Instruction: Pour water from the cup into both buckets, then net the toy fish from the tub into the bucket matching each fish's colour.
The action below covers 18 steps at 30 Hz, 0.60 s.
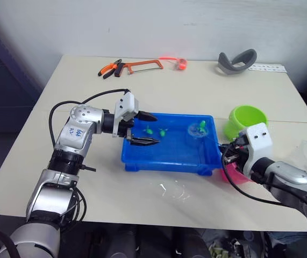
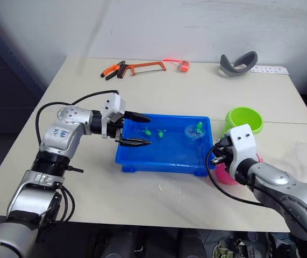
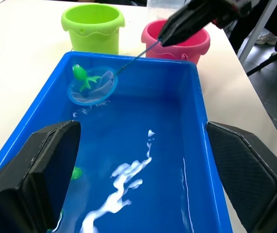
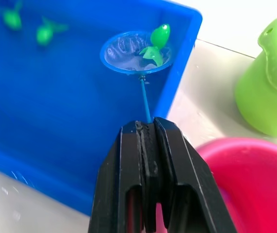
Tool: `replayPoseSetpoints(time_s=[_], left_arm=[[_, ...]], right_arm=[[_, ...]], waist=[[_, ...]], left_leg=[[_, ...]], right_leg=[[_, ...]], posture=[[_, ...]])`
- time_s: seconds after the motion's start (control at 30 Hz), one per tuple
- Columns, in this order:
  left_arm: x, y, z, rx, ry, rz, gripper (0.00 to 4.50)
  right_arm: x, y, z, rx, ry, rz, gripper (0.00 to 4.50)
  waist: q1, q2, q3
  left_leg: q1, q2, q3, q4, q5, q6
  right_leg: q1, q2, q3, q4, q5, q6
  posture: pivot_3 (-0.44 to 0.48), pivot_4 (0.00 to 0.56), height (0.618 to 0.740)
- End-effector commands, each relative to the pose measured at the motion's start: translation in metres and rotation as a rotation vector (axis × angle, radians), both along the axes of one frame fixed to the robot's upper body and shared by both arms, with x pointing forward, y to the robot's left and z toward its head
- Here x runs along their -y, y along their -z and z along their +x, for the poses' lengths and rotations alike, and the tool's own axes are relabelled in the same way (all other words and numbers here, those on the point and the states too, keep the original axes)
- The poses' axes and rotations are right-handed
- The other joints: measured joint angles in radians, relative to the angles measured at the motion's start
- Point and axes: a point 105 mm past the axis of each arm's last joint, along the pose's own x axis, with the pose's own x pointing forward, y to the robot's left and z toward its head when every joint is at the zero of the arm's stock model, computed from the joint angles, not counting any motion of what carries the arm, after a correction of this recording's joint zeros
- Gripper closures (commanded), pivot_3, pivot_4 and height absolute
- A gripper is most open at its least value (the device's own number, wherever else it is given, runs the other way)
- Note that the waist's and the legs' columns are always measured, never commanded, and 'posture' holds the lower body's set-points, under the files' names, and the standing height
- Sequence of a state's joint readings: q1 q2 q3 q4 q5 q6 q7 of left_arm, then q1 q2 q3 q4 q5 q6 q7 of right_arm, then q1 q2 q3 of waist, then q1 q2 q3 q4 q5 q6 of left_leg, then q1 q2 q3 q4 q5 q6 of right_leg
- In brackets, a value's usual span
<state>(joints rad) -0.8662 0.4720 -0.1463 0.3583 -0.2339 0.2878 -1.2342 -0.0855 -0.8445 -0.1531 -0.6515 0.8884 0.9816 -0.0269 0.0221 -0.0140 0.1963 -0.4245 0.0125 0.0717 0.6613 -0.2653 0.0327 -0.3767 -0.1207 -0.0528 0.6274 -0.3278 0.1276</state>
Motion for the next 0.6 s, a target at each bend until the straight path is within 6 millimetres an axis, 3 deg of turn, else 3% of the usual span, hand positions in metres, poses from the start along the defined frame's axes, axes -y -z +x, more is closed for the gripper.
replayPoseSetpoints(time_s=[0.03,0.37,0.6], left_arm=[[0.005,-0.016,0.001,0.029,0.019,-0.047,0.02],[0.016,-0.022,0.0,-0.002,0.059,-0.101,0.02],[0.026,-0.024,0.002,0.002,0.09,-0.111,0.02]], right_arm=[[-0.003,-0.013,-0.008,0.113,-0.074,-0.112,4.5],[0.017,-0.05,-0.027,0.26,0.007,-0.07,4.5],[0.067,-0.082,-0.028,0.297,0.171,-0.06,4.5]], waist=[[0.0,0.0,0.0],[0.002,0.0,0.0],[0.002,0.0,0.0]], left_leg=[[0.0,0.0,0.0,0.0,0.0,0.0],[0.0,0.001,0.0,0.0,0.002,-0.004],[0.0,0.001,-0.001,0.0,0.002,-0.004]], right_leg=[[0.0,0.0,0.0,0.0,0.0,0.0],[0.0,0.001,0.0,0.0,0.0,0.0],[0.001,0.001,0.0,0.0,0.0,0.0]], posture=[[0.0,0.15,0.74],[0.0,0.15,0.74],[0.0,0.15,0.74]])
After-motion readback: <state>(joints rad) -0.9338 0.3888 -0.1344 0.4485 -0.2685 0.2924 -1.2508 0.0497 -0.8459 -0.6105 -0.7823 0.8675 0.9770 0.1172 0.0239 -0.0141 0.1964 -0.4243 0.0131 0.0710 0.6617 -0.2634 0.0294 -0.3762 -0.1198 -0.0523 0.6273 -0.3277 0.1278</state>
